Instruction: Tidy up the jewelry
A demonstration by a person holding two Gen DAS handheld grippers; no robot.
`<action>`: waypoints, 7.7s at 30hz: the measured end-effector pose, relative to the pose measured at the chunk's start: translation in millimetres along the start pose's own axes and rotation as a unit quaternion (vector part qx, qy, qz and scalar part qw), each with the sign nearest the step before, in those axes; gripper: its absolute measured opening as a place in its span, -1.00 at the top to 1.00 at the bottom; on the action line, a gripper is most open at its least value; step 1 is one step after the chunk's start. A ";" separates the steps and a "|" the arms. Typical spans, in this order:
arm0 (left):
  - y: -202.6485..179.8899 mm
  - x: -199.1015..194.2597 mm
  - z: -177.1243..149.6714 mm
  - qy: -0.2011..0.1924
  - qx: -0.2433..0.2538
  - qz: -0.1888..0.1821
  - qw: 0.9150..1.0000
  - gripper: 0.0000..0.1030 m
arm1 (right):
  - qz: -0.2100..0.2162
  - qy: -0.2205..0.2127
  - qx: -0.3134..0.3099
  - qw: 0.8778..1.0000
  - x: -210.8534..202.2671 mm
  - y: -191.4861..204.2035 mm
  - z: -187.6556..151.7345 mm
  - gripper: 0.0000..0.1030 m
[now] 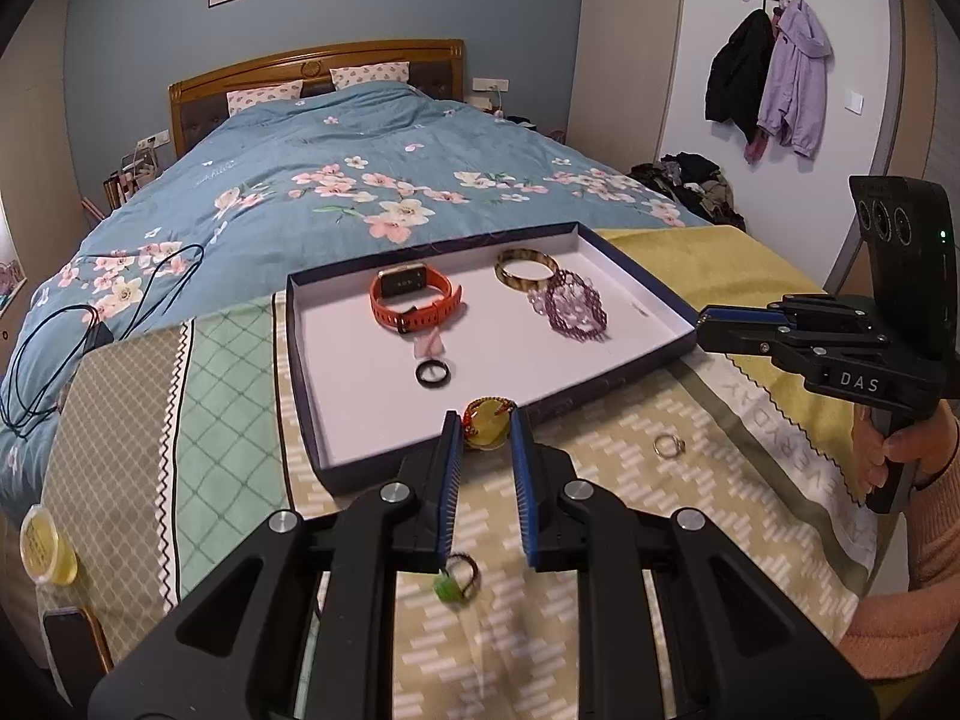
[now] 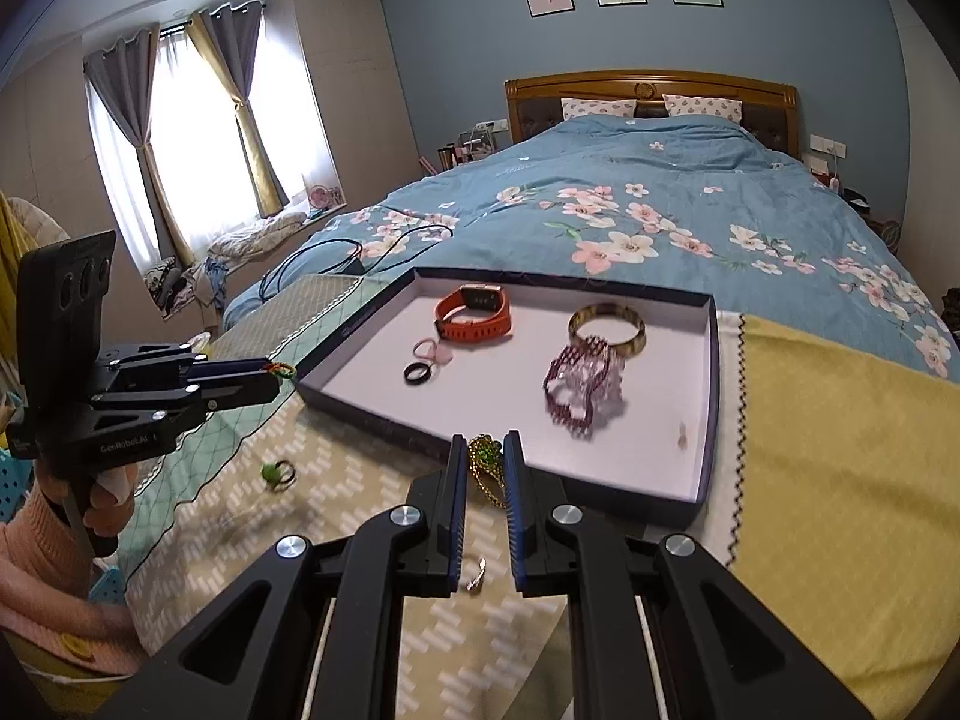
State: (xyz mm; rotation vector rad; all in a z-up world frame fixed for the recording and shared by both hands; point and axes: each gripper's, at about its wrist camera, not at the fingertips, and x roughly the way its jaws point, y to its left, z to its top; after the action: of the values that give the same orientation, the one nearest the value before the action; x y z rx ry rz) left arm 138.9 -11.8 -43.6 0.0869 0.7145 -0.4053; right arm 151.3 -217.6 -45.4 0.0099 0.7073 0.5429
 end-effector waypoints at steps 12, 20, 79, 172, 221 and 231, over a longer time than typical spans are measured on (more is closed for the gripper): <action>5.2 26.3 22.4 0.002 0.003 0.013 1.000 0.67 | -0.009 0.008 -0.011 1.000 25.7 -9.8 27.0 0.80; 10.5 43.4 28.1 0.009 -0.001 0.018 1.000 0.67 | -0.013 0.018 -0.013 1.000 42.9 -14.5 34.1 0.80; 29.6 121.5 41.9 0.068 -0.027 0.030 0.997 0.57 | -0.068 0.048 0.018 0.996 94.1 -50.5 49.4 0.66; 8.2 7.8 -50.5 0.049 -0.042 0.009 0.998 0.66 | -0.018 0.064 0.008 0.998 20.4 12.2 -38.6 0.70; 5.9 7.6 8.0 -0.020 -0.041 0.018 0.999 0.66 | -0.021 -0.005 0.006 1.000 16.3 0.8 12.1 0.70; 6.4 16.4 19.0 -0.021 -0.038 0.025 0.999 0.66 | -0.014 -0.009 0.010 1.000 19.9 -2.8 20.6 0.70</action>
State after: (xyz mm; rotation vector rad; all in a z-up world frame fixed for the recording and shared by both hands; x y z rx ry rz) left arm 164.3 -15.5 -40.4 0.0237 0.6853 -0.3316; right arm 177.9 -207.0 -42.3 0.0230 0.6938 0.5079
